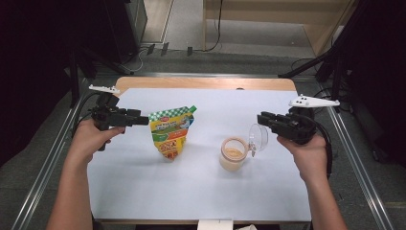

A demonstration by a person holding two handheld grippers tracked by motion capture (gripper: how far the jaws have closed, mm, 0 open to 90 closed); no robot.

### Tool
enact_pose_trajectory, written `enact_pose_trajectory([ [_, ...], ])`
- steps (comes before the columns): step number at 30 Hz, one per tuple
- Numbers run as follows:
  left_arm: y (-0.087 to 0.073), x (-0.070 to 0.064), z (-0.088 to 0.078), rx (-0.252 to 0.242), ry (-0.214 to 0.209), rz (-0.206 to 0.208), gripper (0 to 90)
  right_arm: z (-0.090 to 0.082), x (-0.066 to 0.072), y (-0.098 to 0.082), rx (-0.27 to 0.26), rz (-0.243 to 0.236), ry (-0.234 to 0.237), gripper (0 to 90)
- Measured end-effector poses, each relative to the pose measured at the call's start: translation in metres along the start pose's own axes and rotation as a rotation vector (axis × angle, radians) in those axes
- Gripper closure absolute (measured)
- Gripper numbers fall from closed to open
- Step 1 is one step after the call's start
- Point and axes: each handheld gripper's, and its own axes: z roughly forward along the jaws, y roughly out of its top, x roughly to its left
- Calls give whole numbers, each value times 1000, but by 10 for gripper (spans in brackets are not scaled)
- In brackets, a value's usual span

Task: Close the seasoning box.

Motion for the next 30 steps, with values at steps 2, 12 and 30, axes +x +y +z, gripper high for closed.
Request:
enact_pose_trajectory([
  [2,0,0,0,-2,0,0,344,-2,-5,-2,6,5,-17,808],
  [12,0,1,-1,-6,5,-3,344,4,-31,-19,51,53,-57,900],
  [30,0,3,3,-3,0,-1,344,28,-27,-28,119,62,-10,900],
])
